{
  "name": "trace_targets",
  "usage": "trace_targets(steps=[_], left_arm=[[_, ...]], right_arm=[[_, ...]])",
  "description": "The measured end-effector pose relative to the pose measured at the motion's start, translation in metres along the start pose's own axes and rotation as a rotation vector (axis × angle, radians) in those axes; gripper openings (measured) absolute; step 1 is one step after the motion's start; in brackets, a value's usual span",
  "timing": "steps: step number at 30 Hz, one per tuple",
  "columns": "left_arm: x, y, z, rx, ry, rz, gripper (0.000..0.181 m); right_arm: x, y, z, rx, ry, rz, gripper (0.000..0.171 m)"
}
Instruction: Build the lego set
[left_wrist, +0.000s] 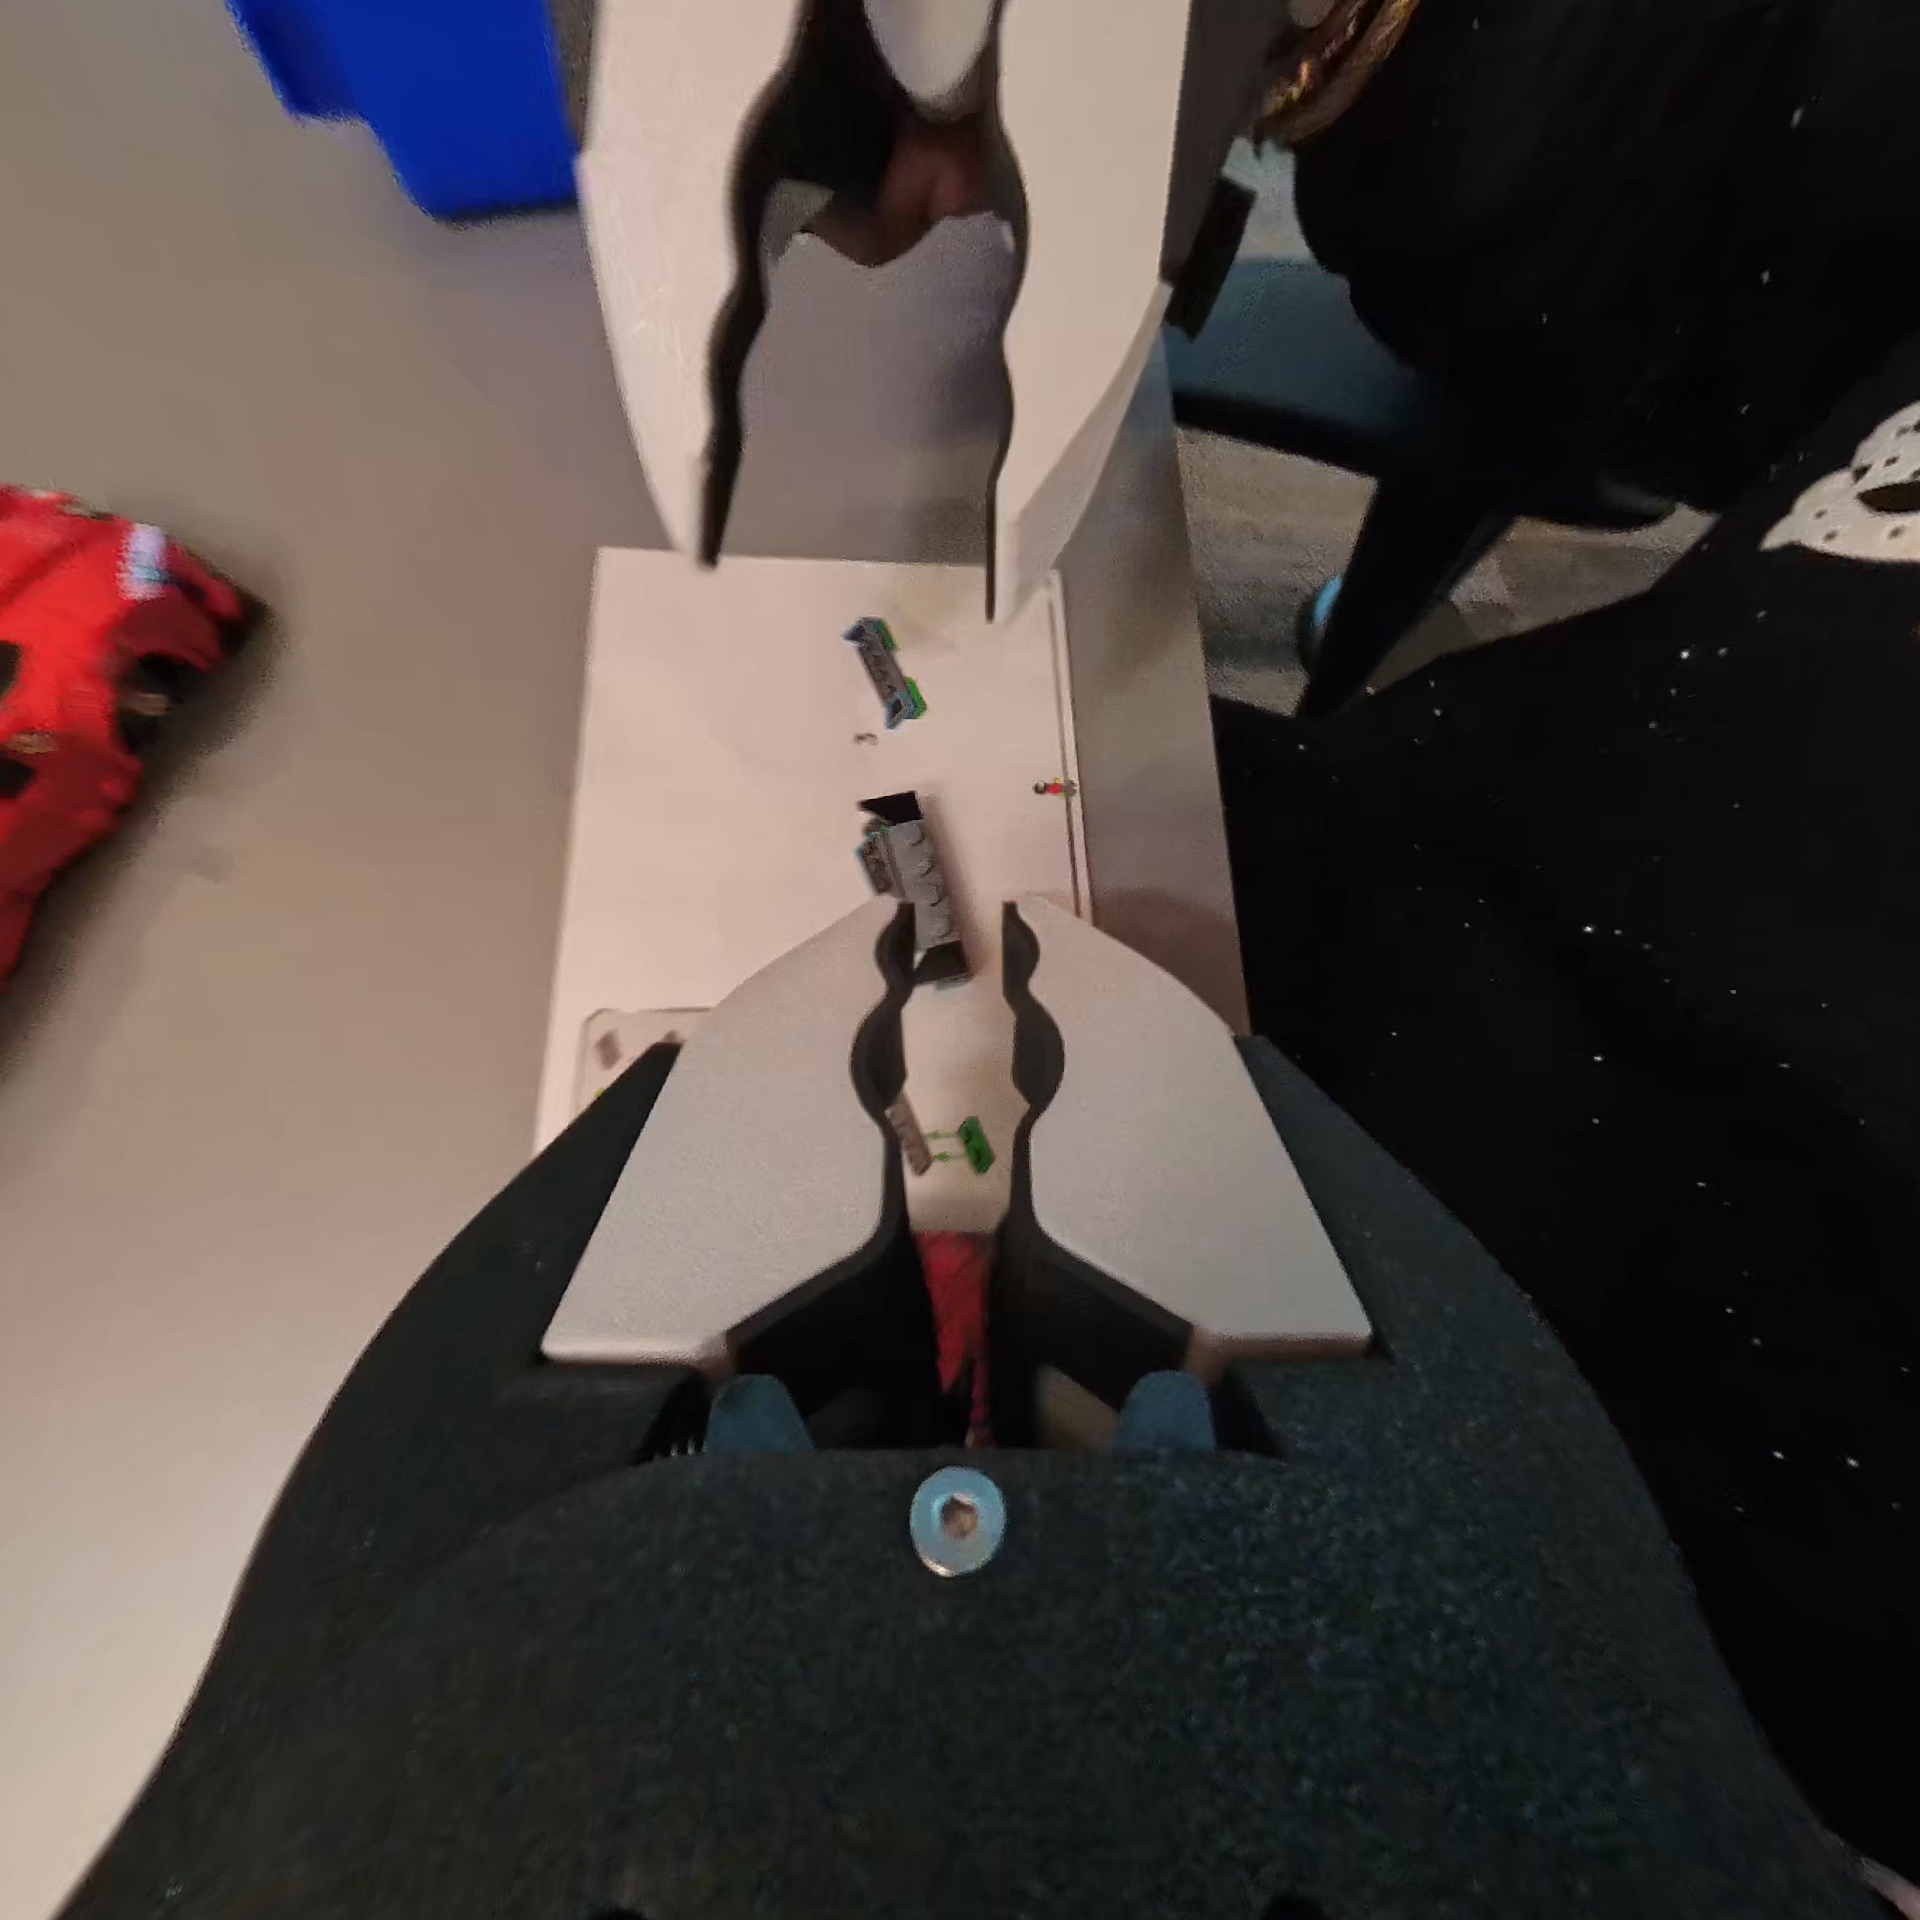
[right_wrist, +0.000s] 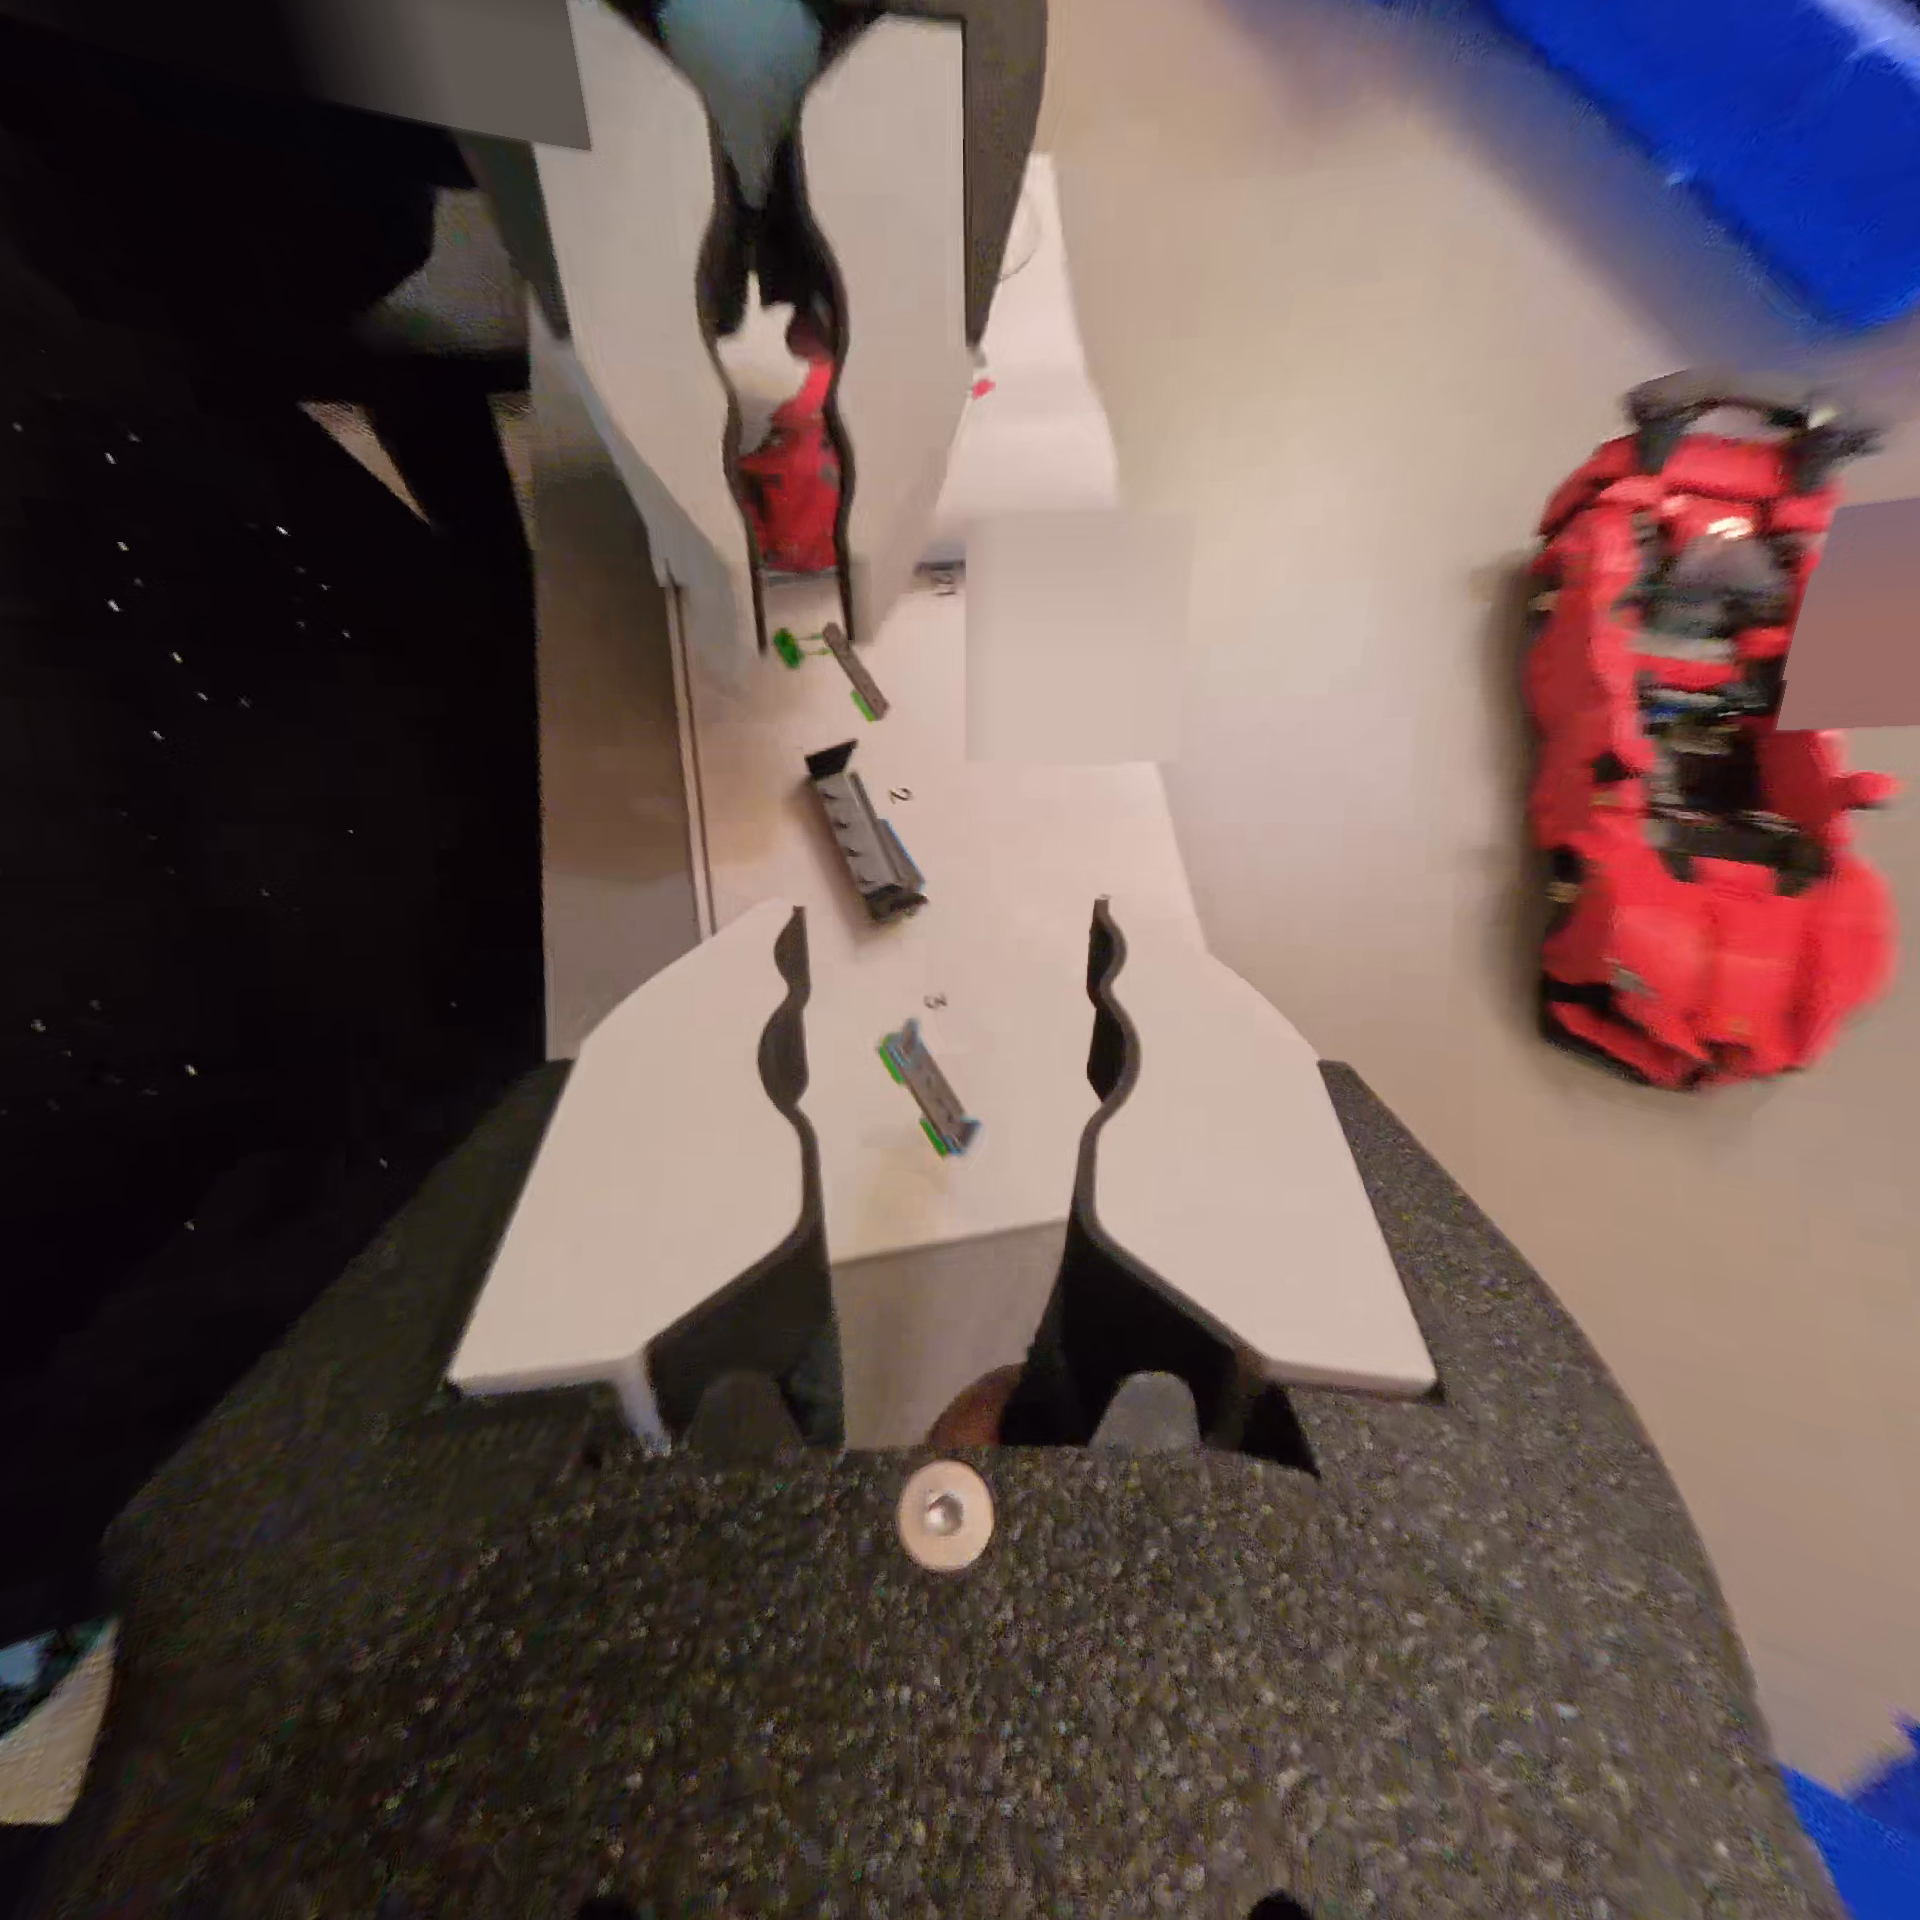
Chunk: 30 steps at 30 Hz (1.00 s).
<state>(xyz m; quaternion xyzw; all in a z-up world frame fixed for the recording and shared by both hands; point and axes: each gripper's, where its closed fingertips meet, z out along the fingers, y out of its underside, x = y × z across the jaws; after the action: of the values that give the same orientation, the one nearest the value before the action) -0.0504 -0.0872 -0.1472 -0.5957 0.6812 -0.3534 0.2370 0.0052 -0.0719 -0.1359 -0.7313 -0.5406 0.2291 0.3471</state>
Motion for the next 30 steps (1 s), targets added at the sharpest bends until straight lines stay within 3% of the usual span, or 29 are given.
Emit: trace_targets(steps=[4, 6, 8, 15, 17, 19, 22, 26, 30], left_arm=[[-0.016, -0.005, -0.035, 0.129, -0.153, -0.022, 0.044], [-0.021, -0.001, -0.049, 0.165, -0.239, -0.05, 0.078], [-0.019, 0.008, -0.057, 0.164, -0.286, -0.067, 0.087], [-0.003, 0.028, -0.054, 0.166, -0.304, -0.108, 0.064], [-0.004, 0.032, -0.05, 0.148, -0.315, -0.118, 0.064], [-0.004, 0.034, -0.045, 0.128, -0.324, -0.115, 0.062], [-0.001, 0.031, -0.034, 0.102, -0.326, -0.099, 0.045], [0.002, 0.03, -0.017, 0.025, -0.307, -0.063, 0.036], [-0.019, 0.03, -0.028, 0.006, -0.4, -0.066, 0.018]], right_arm=[[-0.015, 0.005, -0.003, -0.038, -0.054, -0.063, 0.051], [-0.027, 0.015, 0.009, -0.096, -0.105, -0.088, 0.052], [-0.029, 0.018, 0.024, -0.123, -0.102, -0.118, 0.05], [-0.02, 0.008, 0.066, -0.128, -0.086, -0.175, 0.037], [-0.015, 0.012, 0.069, -0.151, -0.075, -0.179, 0.023], [-0.003, 0.016, 0.065, -0.169, -0.024, -0.172, 0.012], [0.031, 0.029, 0.05, -0.21, 0.105, -0.088, 0.012], [0.079, 0.051, 0.026, -0.265, 0.267, 0.032, 0.012], [0.101, 0.065, 0.015, -0.31, 0.317, 0.09, 0.012]])
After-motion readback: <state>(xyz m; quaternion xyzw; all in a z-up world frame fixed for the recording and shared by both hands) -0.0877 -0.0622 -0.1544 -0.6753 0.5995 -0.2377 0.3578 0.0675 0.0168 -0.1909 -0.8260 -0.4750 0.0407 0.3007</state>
